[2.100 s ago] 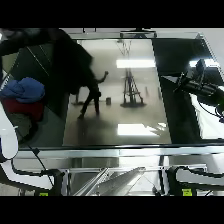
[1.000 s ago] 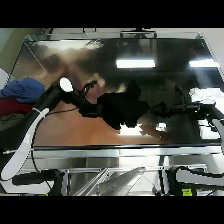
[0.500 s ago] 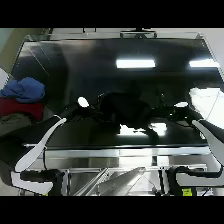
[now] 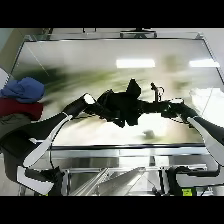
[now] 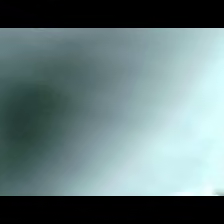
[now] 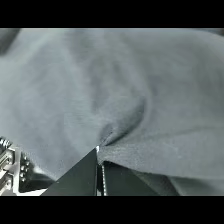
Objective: Fold the shirts.
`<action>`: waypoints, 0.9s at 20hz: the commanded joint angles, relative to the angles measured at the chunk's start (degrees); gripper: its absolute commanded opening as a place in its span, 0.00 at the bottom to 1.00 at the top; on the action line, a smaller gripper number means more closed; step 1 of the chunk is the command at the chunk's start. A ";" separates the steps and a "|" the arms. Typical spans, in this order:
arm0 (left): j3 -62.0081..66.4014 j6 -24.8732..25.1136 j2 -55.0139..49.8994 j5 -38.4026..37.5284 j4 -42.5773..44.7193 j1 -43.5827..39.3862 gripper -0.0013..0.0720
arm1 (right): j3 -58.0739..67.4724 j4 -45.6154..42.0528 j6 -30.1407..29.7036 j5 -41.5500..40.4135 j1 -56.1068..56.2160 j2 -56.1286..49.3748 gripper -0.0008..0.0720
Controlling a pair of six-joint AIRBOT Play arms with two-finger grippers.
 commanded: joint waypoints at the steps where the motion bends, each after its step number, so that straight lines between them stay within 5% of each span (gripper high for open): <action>1: 4.07 0.07 4.07 -6.78 2.47 1.97 0.02 | 2.95 1.36 0.46 7.39 -4.90 1.03 0.04; 7: 17.35 -1.20 27.08 -17.51 10.95 14.67 0.02 | 20.76 12.81 5.11 23.80 -25.55 16.09 0.04; 14: 28.37 -0.59 46.93 -19.87 11.06 29.49 0.05 | 27.91 15.98 5.42 19.69 -35.12 39.10 0.04; 18: 22.45 -0.42 54.97 -19.39 19.39 36.48 0.05 | 27.87 3.04 6.14 12.20 -34.91 45.66 0.04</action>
